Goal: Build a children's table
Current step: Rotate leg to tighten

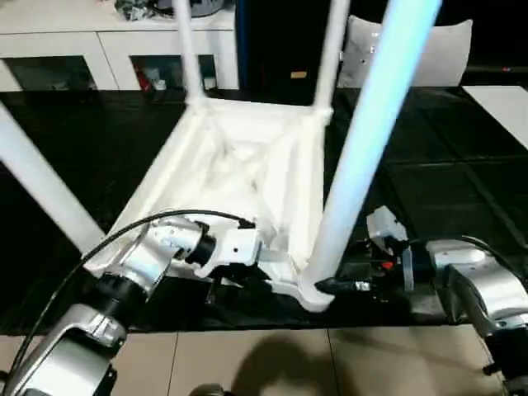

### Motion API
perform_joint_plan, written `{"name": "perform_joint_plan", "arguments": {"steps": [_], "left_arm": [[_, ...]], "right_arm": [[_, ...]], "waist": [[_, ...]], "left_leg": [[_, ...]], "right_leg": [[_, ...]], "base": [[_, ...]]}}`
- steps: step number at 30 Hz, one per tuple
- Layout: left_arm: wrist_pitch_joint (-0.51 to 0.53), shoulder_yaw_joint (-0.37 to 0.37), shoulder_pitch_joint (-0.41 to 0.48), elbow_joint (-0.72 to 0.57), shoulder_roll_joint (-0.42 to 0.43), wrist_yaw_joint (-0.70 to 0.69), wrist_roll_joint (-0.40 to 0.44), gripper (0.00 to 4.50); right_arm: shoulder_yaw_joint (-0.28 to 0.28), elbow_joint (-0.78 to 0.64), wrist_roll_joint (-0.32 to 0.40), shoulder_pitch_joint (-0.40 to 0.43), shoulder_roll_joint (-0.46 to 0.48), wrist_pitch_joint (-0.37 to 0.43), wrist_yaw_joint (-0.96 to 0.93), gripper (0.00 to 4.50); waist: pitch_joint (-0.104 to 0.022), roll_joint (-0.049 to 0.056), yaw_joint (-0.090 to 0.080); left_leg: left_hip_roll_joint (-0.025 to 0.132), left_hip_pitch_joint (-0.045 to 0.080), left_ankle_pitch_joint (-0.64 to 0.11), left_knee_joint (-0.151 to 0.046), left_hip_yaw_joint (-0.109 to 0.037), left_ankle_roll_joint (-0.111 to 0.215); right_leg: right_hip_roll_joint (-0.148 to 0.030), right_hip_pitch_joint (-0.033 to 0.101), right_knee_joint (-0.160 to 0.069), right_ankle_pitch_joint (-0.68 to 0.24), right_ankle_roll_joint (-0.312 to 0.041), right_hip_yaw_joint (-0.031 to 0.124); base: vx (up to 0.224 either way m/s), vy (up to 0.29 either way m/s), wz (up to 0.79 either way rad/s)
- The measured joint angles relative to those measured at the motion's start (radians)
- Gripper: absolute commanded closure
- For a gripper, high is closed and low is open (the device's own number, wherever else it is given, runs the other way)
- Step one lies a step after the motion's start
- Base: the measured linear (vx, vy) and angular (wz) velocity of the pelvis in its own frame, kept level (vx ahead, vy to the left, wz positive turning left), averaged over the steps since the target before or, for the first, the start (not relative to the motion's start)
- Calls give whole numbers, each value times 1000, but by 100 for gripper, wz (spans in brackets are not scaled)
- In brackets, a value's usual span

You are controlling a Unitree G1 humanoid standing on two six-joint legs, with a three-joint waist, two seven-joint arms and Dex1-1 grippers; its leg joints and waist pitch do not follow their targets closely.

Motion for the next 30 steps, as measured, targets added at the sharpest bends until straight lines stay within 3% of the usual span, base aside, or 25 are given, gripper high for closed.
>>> {"name": "perform_joint_plan", "arguments": {"steps": [5, 13, 19, 22, 23, 26, 28, 30], "left_arm": [[-14, -1, -3, 10, -4, -1, 0, 450], [-27, 0, -8, 27, -11, -5, -4, 450], [110, 30, 17, -19, -14, 29, -14, 450], [230, 61, 26, -47, -27, 119, 9, 450], [271, 72, 30, -55, -41, 158, 15, 450], [354, 90, 33, -73, -89, 260, 28, 450], [405, 117, 30, -71, -146, 371, 56, 450], [433, 123, 27, -71, -182, 432, 62, 450]], "right_arm": [[3, 22, 9, -2, 6, 0, 21, 197], [3, 24, 12, -4, 11, 0, 29, 236], [-17, -41, 5, 33, 47, 38, -74, 243], [-47, -58, -38, 31, 115, 84, -238, 246], [-62, -58, -50, 27, 145, 105, -308, 248], [-97, -41, -79, 2, 215, 148, -467, 251], [-130, -10, -118, -27, 289, 155, -608, 251], [-142, -4, -133, -37, 321, 155, -697, 251]], "waist": [[0, 0, 7], [0, 0, 7], [-1, 1, 2], [0, 0, -29], [0, 0, -46], [0, -1, -79], [0, -1, -97], [0, -1, -101]], "left_leg": [[0, 0, 0, 0, 0, 0], [0, 2, 0, 0, 0, 0], [1, 5, -2, 0, 1, -7], [1, 10, 0, -1, 1, -11], [1, 13, 0, -1, 1, -11], [1, 14, 0, -2, 0, -11], [0, 12, 1, -2, 0, -12], [0, 11, 0, -3, 0, -12]], "right_leg": [[0, 0, 1, 0, 0, 0], [0, 0, 2, 0, 0, 0], [0, 1, 4, 0, 0, 0], [0, 7, 4, -1, 3, 1], [0, 10, 4, -2, 4, 1], [1, 9, 0, -1, 5, 0], [1, 8, 0, 0, 5, 0], [1, 8, -2, 0, 5, 1]], "base": [[0, 0, 0], [0, 0, 0], [0, 0, 0], [0, 0, 0], [0, 0, 0], [0, 0, 0], [0, 0, 0], [0, 0, 0]]}}
